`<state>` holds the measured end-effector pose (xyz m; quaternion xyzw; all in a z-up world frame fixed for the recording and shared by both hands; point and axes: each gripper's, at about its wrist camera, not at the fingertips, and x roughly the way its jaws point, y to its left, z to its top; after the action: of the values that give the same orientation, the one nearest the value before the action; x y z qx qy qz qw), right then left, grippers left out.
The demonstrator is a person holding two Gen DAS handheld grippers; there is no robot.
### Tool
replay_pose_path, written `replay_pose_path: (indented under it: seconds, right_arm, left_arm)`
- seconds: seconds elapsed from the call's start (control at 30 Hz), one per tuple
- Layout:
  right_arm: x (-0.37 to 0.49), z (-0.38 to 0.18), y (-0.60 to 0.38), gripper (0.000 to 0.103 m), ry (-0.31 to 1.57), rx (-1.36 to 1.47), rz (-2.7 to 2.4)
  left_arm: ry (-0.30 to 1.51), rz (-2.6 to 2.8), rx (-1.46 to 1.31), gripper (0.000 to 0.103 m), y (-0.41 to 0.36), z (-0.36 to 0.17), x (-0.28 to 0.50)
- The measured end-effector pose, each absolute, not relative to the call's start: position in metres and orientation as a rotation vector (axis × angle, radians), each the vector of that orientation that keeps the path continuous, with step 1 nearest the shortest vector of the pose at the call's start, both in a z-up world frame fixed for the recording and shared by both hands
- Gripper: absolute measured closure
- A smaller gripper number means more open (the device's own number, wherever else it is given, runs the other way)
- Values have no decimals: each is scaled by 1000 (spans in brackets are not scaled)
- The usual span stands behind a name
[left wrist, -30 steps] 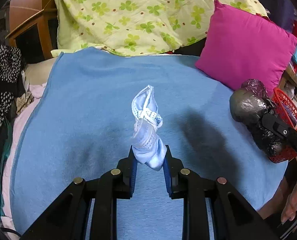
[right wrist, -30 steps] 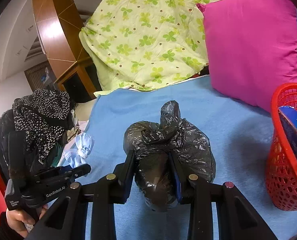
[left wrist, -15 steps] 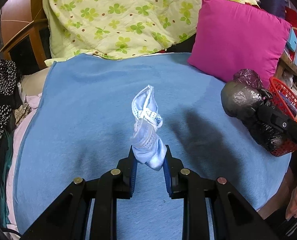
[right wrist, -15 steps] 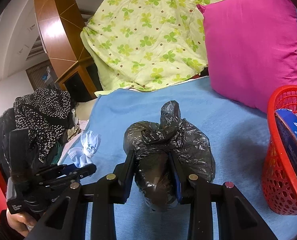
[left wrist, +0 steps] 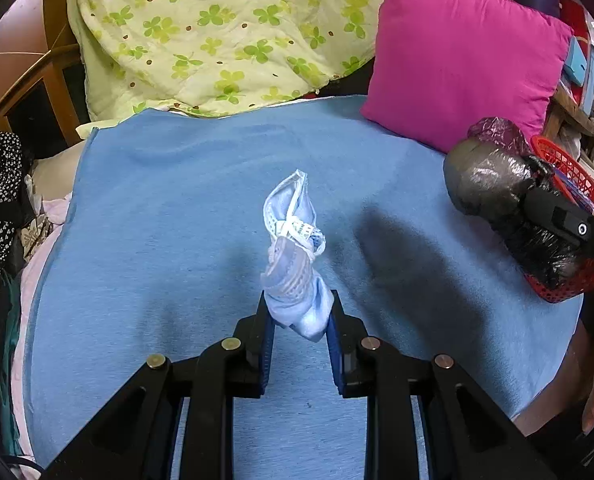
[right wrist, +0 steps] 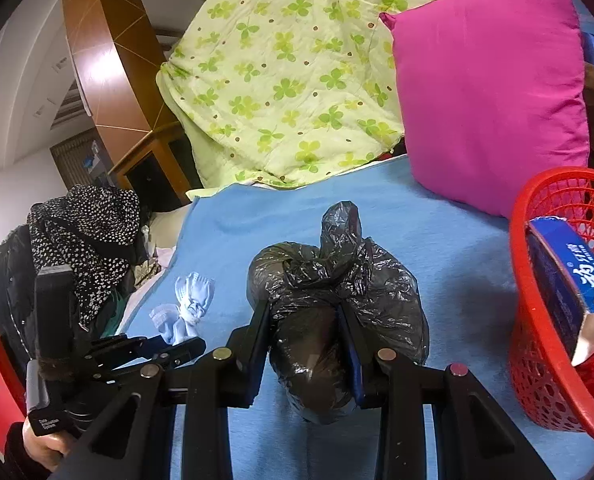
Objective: Collect trash
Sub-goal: 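Carry the black bag toward the red wastebasket with the right gripper while the left holds the white glove, then move both grippers with the black bag and glove over the red wastebasket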
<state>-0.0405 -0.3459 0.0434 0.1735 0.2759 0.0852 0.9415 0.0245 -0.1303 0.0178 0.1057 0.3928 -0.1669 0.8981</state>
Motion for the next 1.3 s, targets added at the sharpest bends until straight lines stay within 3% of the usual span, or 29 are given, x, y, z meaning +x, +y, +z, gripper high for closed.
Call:
replay_pose_path:
  seconds: [1.3]
  right_arm:
    - [-68,62,-365,68,482,368,165]
  left_arm:
    - [742,-405,252,78,-146,39,3]
